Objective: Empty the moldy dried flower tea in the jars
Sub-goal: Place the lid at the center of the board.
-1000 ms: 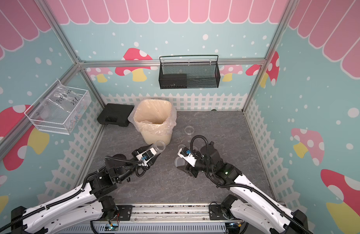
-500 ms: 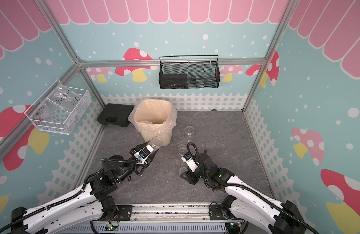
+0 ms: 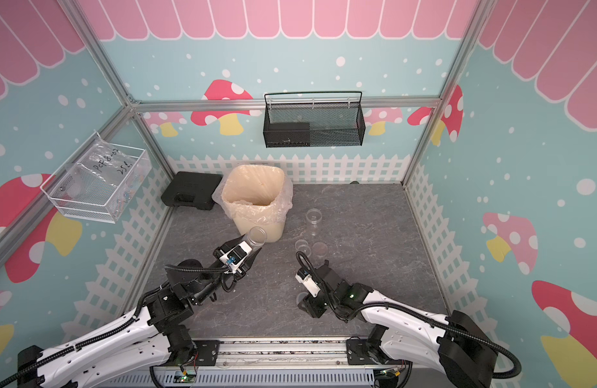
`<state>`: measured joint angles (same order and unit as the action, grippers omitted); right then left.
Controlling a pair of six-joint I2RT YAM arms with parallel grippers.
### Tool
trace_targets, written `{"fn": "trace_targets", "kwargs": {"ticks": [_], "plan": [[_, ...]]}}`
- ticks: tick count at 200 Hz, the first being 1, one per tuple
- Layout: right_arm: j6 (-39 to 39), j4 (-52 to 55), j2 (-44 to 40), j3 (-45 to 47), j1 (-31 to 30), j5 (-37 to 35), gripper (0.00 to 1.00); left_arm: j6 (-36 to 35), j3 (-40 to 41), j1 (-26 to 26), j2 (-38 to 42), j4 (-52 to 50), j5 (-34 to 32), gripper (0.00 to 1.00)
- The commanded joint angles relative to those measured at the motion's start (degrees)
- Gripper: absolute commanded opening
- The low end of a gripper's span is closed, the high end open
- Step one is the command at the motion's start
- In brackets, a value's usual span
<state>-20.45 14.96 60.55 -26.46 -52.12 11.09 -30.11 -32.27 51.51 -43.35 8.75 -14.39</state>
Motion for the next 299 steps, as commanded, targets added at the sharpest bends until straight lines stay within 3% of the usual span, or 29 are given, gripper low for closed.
{"fn": "trace_targets", "kwargs": {"ticks": [1,74,117,162,188,226,258,299], "plan": [[-0.89,-1.69,1.09,1.01,-1.41,-1.02,0.06,0.49,0.42,-0.18,1.03,1.62,-0.27,0.4],[-0.5,-1.99,9.17,-0.97,-3.95,-2.65,0.18,0.14,0.28,-0.18,0.8,1.44,-0.2,0.4],[-0.87,-1.1,11.24,-2.67,-4.66,-2.5,0.51,-0.28,-0.19,-0.18,1.07,1.0,-0.36,0.4],[-0.14,-0.54,6.17,-4.12,-4.72,-2.75,0.87,-0.65,-1.04,-0.13,1.51,-0.11,-1.8,0.41],[2.25,0.16,1.26,-6.28,-4.75,-4.2,0.89,-0.22,-3.14,-0.18,1.28,-1.68,-3.53,0.41],[6.53,-6.34,-5.51,-8.6,-4.75,-10.26,0.88,-1.5,-12.22,-0.31,-2.0,-9.9,-12.52,0.41],[10.4,-15.34,-8.29,-7.51,-4.7,-14.5,0.87,-9.21,-24.65,-2.04,-9.07,-21.51,-19.67,0.41],[15.19,-22.03,-8.79,-7.17,-4.74,-22.05,0.86,-18.87,-39.6,-8.6,-19.99,-32.8,-20.95,0.41]]}}
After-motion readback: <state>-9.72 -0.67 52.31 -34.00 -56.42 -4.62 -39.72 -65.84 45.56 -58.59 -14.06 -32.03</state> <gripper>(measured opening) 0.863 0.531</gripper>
